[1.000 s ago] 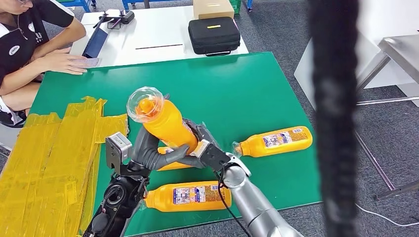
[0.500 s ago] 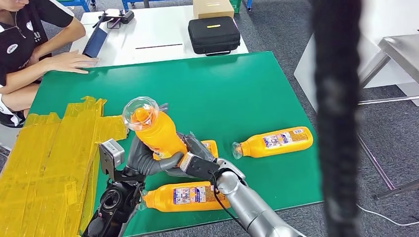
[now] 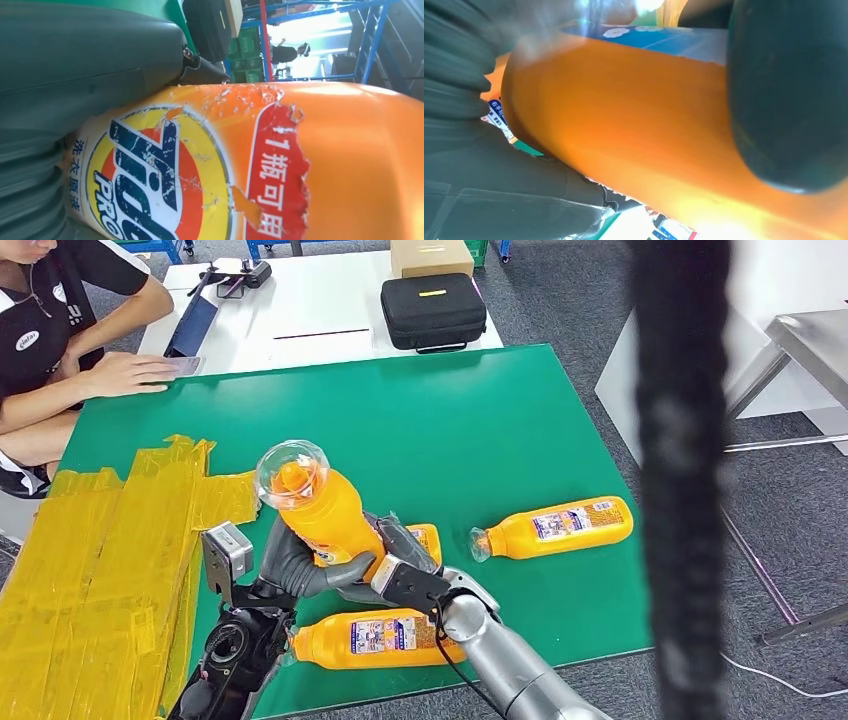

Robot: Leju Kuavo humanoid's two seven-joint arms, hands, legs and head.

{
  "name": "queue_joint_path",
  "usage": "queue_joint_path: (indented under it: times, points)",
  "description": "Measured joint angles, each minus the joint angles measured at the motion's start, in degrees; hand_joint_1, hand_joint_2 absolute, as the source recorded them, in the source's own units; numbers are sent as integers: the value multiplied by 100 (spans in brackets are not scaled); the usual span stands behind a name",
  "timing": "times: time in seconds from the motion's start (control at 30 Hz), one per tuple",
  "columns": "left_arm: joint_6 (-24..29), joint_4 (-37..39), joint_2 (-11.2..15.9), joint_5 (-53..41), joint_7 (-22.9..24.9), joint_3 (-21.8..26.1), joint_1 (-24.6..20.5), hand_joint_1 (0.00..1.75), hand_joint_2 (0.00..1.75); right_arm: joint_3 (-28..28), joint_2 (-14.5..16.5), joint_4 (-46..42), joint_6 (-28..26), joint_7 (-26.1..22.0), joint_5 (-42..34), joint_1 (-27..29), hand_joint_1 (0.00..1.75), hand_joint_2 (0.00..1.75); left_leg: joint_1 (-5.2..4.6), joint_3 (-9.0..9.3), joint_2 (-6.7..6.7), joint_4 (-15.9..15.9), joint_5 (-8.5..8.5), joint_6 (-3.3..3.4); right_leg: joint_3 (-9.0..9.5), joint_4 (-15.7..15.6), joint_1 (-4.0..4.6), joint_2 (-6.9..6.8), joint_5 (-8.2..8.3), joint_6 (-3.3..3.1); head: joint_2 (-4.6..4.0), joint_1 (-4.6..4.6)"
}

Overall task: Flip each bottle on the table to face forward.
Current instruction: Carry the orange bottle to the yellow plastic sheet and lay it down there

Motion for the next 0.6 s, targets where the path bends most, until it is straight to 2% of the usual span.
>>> queue_joint_path:
  times: [0.3,0.33,0.43,0.47,0.6]
  points:
    - [16,-6,-31,90,-51,4,-15,175,175,-32,-52,-382,-179,130,-140,150,175,175,0,0,0,0,0,0,1,0,-1,0,0,0,0,0]
    - [16,-7,-36,90,-52,4,-17,175,175,-38,-56,-404,-180,133,-141,160,140,175,0,-1,-1,0,0,0,1,0,-1,0,0,0,0,0]
    - [18,-7,-51,93,-52,4,-21,175,175,-54,-66,-450,-185,134,-143,180,9,175,0,-1,0,0,0,0,1,0,0,0,0,0,0,0]
    - [27,-7,-54,97,-52,7,-25,175,175,-58,-68,-463,-205,133,-150,187,0,175,0,-1,0,0,0,0,1,0,0,0,0,0,0,0]
    - [342,-16,-58,16,-97,86,-68,175,175,-99,-95,-713,-458,103,-221,324,0,175,0,-2,-5,0,0,0,1,0,0,-2,0,0,0,1]
